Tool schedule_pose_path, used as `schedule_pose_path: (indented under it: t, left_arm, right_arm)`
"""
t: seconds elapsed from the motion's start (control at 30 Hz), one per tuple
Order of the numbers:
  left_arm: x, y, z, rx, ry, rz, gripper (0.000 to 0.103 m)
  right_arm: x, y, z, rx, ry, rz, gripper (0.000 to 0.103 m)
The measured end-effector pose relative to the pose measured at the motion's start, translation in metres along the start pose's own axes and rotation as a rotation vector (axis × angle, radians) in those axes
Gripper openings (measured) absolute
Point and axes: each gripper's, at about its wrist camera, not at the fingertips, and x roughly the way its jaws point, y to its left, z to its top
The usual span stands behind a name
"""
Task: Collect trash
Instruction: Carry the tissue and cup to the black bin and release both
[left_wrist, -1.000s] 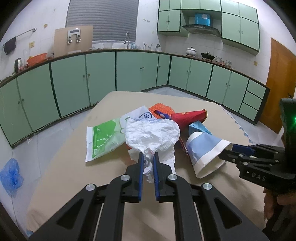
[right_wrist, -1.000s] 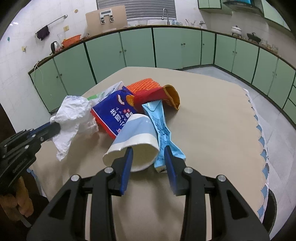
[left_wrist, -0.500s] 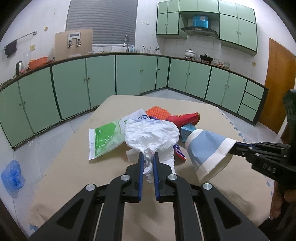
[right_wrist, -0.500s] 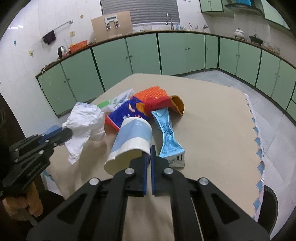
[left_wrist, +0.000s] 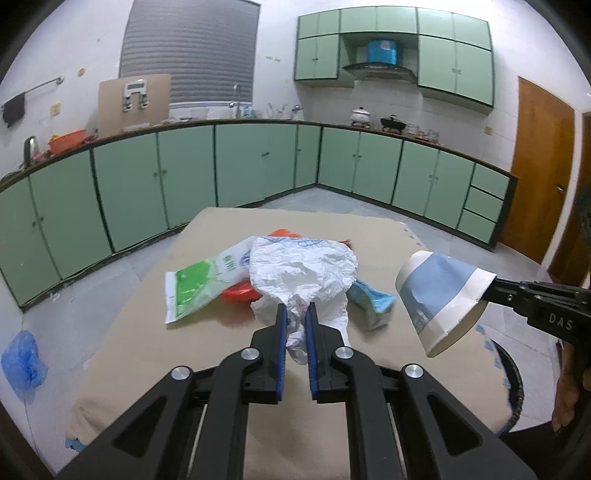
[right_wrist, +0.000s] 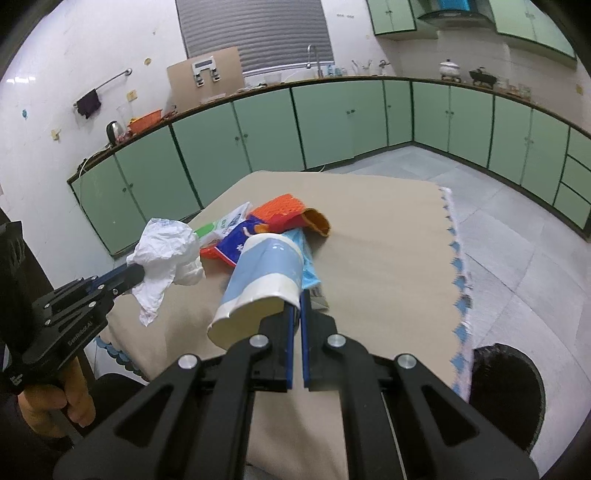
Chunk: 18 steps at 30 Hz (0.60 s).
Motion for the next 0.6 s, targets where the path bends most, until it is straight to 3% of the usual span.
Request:
schedule_pose_path:
  t: [0.6]
  left_arm:
    - [-0.010,-0.115,0.008,0.137,-0.005,-0.204,0.010]
  right_arm:
    - [-0.081,-0.085,-0.036,0.147,-0.062,-0.155,0.002]
